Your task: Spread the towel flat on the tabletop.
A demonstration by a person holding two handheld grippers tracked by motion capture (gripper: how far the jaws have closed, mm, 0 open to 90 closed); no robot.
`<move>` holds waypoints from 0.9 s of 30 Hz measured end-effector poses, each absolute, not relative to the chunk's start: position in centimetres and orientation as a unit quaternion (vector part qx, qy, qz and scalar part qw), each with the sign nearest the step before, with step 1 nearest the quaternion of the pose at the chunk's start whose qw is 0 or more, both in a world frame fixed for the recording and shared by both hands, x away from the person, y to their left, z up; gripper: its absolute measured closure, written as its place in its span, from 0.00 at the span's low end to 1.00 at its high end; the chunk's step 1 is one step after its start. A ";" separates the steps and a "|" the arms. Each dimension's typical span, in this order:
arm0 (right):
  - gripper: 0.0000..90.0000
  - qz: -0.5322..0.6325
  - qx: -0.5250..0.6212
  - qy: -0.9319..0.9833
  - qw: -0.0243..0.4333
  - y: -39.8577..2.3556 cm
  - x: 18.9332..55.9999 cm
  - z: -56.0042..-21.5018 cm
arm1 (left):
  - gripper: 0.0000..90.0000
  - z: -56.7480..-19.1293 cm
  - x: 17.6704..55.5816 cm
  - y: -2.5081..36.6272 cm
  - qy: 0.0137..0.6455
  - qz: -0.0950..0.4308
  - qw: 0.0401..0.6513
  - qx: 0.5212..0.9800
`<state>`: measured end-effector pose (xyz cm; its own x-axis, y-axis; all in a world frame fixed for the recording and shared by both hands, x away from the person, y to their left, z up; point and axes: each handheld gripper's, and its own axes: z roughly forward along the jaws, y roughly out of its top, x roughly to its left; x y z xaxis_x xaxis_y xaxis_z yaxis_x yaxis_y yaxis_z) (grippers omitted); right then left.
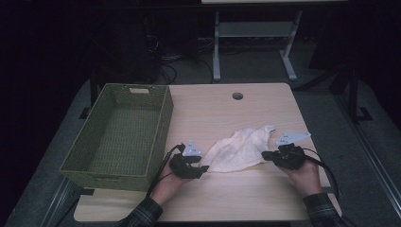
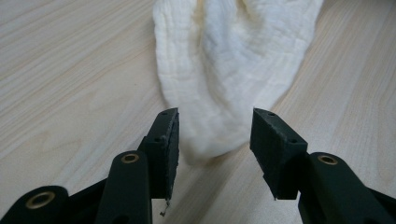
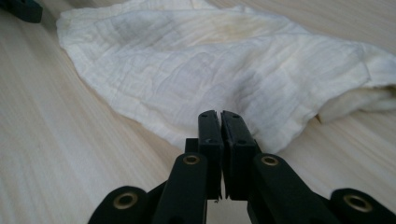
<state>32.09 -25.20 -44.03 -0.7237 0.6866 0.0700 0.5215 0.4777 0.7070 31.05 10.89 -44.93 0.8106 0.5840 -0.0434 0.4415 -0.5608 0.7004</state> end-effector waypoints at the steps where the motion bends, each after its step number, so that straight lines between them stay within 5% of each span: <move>1: 0.97 0.368 0.356 0.852 0.113 -25.6 31.7 -44.0 | 0.57 -44.9 31.0 10.9 0.292 0.097 0.367 0.878; 24: 0.96 0.345 0.393 0.845 0.110 -30.2 25.9 -45.3 | 0.56 -44.9 31.0 10.8 0.293 0.096 0.368 0.877; 27: 0.89 0.347 0.399 0.842 0.109 -30.4 25.8 -45.5 | 0.56 -44.9 31.0 10.6 0.291 0.095 0.371 0.877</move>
